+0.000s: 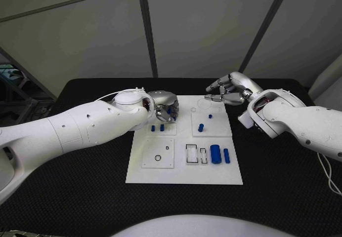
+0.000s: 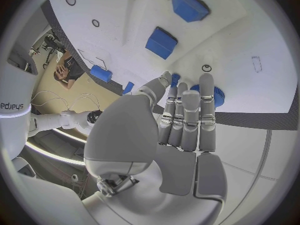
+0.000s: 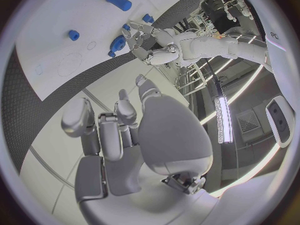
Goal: Assemble the parts on the task board
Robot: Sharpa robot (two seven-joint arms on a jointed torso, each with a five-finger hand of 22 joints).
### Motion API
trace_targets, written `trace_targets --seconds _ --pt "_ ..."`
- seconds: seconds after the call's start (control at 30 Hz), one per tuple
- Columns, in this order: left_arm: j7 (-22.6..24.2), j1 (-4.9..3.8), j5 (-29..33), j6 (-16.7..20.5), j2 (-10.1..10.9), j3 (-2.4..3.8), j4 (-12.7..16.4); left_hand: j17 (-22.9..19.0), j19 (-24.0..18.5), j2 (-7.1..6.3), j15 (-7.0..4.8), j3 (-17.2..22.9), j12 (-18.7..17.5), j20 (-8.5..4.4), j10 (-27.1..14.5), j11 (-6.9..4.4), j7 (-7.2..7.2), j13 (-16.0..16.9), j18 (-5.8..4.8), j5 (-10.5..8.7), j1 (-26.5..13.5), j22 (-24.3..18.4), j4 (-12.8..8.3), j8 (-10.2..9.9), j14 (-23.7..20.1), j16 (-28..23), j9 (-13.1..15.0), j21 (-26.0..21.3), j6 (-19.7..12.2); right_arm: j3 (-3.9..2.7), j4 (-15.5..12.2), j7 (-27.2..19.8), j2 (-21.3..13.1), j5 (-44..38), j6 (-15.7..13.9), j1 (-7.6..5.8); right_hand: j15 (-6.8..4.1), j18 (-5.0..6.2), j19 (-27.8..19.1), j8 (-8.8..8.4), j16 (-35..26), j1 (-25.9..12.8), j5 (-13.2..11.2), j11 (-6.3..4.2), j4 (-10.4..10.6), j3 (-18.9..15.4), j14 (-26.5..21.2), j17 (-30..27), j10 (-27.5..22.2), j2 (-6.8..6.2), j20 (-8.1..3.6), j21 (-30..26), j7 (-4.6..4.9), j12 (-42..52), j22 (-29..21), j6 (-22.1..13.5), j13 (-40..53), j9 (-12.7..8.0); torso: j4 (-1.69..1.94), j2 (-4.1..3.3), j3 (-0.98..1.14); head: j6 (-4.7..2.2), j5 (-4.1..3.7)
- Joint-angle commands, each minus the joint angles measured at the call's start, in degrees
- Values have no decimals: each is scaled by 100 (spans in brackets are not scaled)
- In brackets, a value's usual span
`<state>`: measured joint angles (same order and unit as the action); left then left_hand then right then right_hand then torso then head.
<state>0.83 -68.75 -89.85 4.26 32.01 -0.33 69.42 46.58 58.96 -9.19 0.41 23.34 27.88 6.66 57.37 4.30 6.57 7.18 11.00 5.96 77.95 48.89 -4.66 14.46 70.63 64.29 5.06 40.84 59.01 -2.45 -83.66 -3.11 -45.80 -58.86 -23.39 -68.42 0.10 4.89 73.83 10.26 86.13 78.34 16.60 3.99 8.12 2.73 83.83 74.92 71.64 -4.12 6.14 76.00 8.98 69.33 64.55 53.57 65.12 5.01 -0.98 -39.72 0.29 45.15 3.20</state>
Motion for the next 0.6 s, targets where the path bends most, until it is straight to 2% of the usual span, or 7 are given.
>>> trace_targets --seconds 0.03,0.37,0.6 --pt "65 3 -43 -108 -13 2 -13 71 53 25 1 50 -28 -9 67 2 3 -22 -64 17 -58 30 -8 -36 79 82 -15 51 63 -4 -6 -44 7 -15 27 -8 -37 60 -23 26 -38 -10 35 -10 -5 -4 433 764 -16 54 -10 -27 -21 -25 -7 20 -10 -5 0 -4 1 -1 1" --pt "89 33 5 -166 -48 2 -87 298 94 94 -21 217 -145 -25 184 -18 44 -123 -62 18 -50 163 -51 -131 249 350 -58 162 127 -4 -2 -45 15 -16 35 -8 -37 60 -23 26 -38 -10 35 -10 -5 -4 433 764 -16 54 -10 -27 -21 -25 -7 20 -10 -5 -1 0 1 11 -3" --pt "122 63 112 -201 -70 3 -155 534 119 111 -36 419 -397 -40 382 -23 77 -255 -63 15 -61 335 -120 -265 483 606 -92 294 212 -4 -1 -45 18 -16 38 -8 -38 59 -20 30 -37 -6 37 -11 -7 -1 434 766 -9 58 -11 -26 -21 -18 -5 22 -2 -5 0 0 1 16 -11"
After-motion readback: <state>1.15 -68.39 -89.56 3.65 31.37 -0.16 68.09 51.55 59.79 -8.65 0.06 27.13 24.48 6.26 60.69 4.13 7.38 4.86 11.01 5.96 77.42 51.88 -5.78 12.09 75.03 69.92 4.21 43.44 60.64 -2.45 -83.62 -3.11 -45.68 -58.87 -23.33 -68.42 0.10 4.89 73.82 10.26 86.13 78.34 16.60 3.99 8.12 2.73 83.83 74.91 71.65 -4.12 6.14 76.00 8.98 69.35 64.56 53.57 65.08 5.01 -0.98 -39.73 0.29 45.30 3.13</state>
